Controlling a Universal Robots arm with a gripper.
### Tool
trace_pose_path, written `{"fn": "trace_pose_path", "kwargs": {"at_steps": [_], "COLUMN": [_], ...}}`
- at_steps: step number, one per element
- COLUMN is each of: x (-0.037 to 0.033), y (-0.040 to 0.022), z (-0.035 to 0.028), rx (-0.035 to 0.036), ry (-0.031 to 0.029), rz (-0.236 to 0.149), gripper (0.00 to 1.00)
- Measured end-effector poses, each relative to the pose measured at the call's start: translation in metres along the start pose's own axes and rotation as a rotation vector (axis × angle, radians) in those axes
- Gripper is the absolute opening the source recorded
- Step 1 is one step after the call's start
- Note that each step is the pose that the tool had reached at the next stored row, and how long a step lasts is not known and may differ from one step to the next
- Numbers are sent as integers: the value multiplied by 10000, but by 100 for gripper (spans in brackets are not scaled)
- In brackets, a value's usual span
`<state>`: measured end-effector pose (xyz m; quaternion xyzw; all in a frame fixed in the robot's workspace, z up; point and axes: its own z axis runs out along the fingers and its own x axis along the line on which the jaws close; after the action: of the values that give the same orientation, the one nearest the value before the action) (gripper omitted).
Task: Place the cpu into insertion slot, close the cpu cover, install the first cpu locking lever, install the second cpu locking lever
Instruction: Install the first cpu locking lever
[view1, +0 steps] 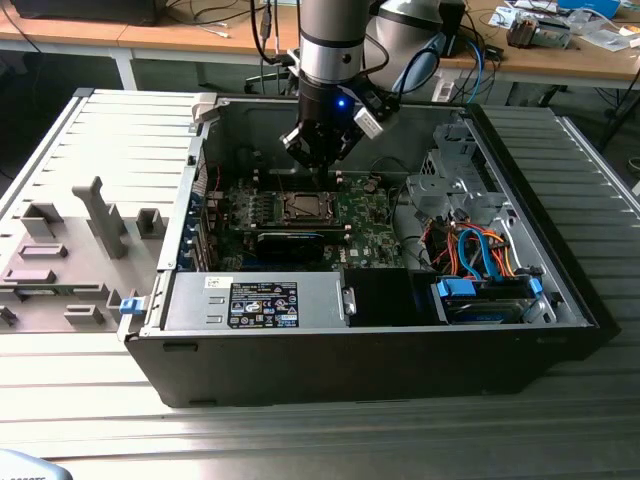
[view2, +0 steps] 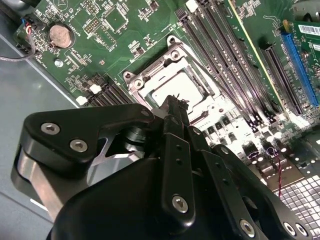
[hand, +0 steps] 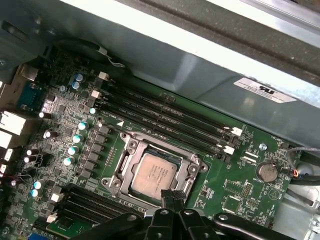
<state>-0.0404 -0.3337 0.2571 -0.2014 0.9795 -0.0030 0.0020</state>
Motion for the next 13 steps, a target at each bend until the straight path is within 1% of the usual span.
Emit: {"fn": "trace_pose_path", "kwargs": {"at_steps": [10, 11, 13], "x": [0, 0, 0], "y": [0, 0, 0], "z": [0, 0, 0], "rx": [-1, -1, -1], "ry": [-2, -2, -3], "rz": [-304, -393, -450], "gripper": [11, 11, 11]}}
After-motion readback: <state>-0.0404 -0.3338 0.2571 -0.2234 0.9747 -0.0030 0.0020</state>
